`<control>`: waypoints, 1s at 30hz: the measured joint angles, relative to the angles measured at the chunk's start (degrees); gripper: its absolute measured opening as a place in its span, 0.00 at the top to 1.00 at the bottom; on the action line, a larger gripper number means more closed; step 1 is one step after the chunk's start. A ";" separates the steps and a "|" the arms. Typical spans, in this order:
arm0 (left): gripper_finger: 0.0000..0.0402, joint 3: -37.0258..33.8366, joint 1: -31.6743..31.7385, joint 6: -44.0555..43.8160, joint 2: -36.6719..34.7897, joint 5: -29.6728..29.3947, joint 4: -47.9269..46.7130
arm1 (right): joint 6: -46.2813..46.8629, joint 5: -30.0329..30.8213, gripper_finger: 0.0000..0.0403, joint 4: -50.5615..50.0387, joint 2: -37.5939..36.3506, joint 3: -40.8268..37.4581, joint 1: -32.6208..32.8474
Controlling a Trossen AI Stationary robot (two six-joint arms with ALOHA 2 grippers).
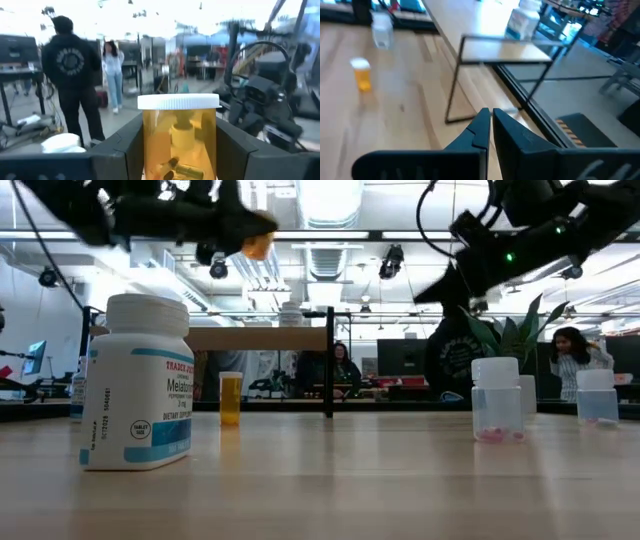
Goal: Pick and place medicine bottles onto shelf by color
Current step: Put the top large orange pill bottle on the shelf
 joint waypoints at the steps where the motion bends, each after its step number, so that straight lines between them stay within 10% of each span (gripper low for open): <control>1: 0.61 -1.19 1.65 -0.38 -0.27 1.14 2.24 | 0.24 -0.72 0.97 -0.13 0.00 0.68 -0.07; 12: 0.61 -3.97 17.20 -0.43 6.15 11.07 7.23 | 1.59 -1.73 0.97 -2.01 4.16 8.64 -0.20; 30: 0.61 -4.05 19.86 -0.52 20.70 12.53 16.62 | -0.46 -1.25 0.97 -8.67 14.80 18.72 -1.59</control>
